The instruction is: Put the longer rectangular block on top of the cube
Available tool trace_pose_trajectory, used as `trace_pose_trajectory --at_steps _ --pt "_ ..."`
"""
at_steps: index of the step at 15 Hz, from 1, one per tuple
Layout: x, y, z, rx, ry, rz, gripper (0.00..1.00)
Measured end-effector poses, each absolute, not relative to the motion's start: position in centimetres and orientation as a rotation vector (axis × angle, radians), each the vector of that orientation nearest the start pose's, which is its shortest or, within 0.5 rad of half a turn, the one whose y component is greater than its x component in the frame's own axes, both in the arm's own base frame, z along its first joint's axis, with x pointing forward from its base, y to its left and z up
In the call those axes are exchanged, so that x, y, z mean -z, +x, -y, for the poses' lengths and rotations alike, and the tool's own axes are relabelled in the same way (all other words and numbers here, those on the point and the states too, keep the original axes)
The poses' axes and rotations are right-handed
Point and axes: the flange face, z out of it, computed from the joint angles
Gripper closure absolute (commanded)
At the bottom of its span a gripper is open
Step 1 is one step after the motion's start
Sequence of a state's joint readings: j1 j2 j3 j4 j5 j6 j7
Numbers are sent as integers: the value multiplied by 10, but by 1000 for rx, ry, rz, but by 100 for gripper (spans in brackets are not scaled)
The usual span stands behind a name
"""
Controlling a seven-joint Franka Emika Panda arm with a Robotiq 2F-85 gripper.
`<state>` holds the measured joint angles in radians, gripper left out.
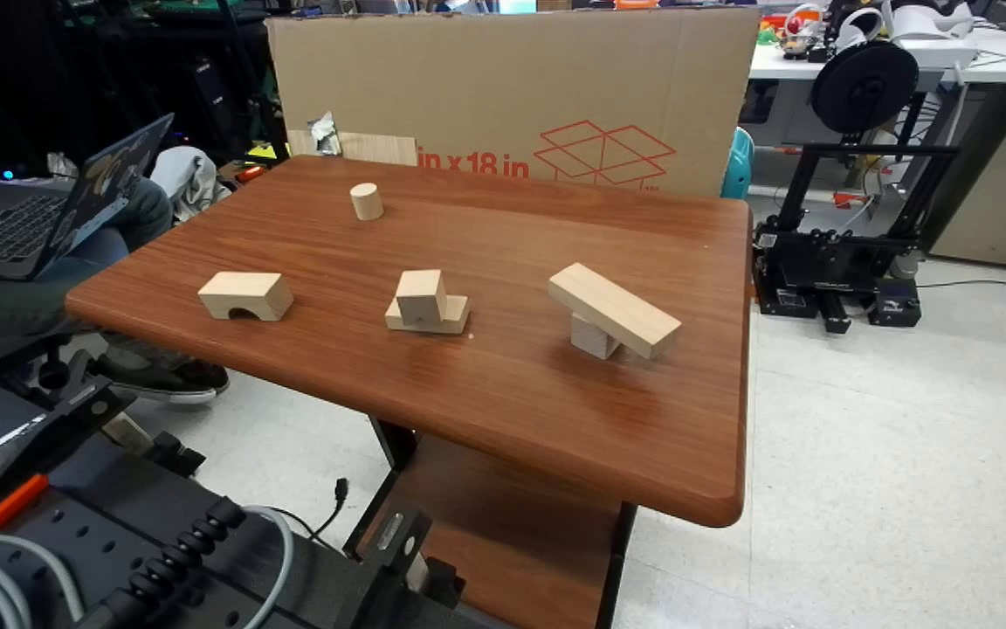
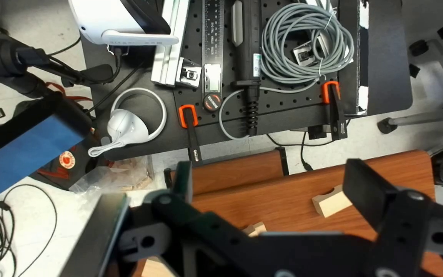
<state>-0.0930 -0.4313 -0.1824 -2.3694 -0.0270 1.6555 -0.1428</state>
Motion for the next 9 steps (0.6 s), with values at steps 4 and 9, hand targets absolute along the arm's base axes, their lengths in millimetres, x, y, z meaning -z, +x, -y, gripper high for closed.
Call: trace_pose_trajectory --at_steps 4,9 --pt "-452 394 126 -260 -3037 -51 0" --pt "-403 442 162 -138 -3072 213 0"
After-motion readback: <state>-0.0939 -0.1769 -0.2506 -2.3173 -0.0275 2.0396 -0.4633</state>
